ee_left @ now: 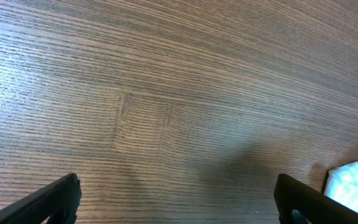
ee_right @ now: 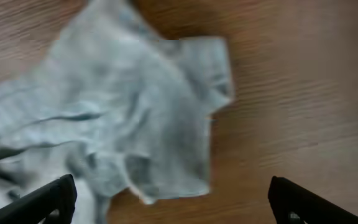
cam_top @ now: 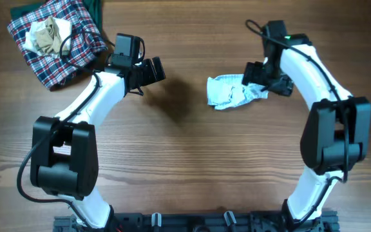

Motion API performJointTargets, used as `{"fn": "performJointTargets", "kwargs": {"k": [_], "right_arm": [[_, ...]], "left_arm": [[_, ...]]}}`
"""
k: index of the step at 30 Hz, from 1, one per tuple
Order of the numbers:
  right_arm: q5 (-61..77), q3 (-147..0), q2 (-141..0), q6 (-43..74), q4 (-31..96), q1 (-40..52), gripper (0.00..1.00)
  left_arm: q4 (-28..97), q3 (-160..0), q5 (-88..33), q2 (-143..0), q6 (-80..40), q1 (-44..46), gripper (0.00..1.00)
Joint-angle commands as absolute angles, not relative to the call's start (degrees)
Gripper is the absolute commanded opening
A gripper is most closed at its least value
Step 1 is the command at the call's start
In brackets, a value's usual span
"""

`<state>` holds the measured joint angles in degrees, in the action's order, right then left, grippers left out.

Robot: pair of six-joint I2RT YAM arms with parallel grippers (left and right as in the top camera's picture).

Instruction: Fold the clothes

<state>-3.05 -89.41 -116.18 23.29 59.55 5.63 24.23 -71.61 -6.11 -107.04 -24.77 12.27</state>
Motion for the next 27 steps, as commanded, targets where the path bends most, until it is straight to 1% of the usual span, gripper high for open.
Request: {"fn": "performJointTargets", "kwargs": {"k": [1, 3, 5, 14, 18, 27], "right_arm": [[0.12, -90.26, -116.03, 23.83, 60.49, 2.52, 1.00], [6.02, -89.58, -116.03, 20.71, 58.11, 1.50, 1.00], [9.78, -88.38, -116.05, 19.99, 55.83, 0.89, 1.00], [12.05, -80.64, -116.05, 22.72, 49.80, 0.49, 1.00], [12.12, -80.38, -116.05, 22.68, 48.84, -0.47, 1.00], [18.09, -80.09, -117.78, 22.68, 43.07, -0.80, 1.00]], "left_arm": [[24.34, -71.20, -7.07, -107.70, -26.22, 12.64, 1.00], [24.29, -71.20, -7.05, -107.70, -26.22, 12.64, 1.00], [24.25, -71.20, -7.03, -107.70, -26.22, 12.64, 1.00], [24.32, -71.20, -7.03, -107.70, -26.20, 12.64, 1.00], [24.36, -71.20, -7.03, -107.70, -26.20, 12.64, 1.00], [24.77, -71.20, -7.03, -107.70, -26.20, 12.64, 1.00]]}}
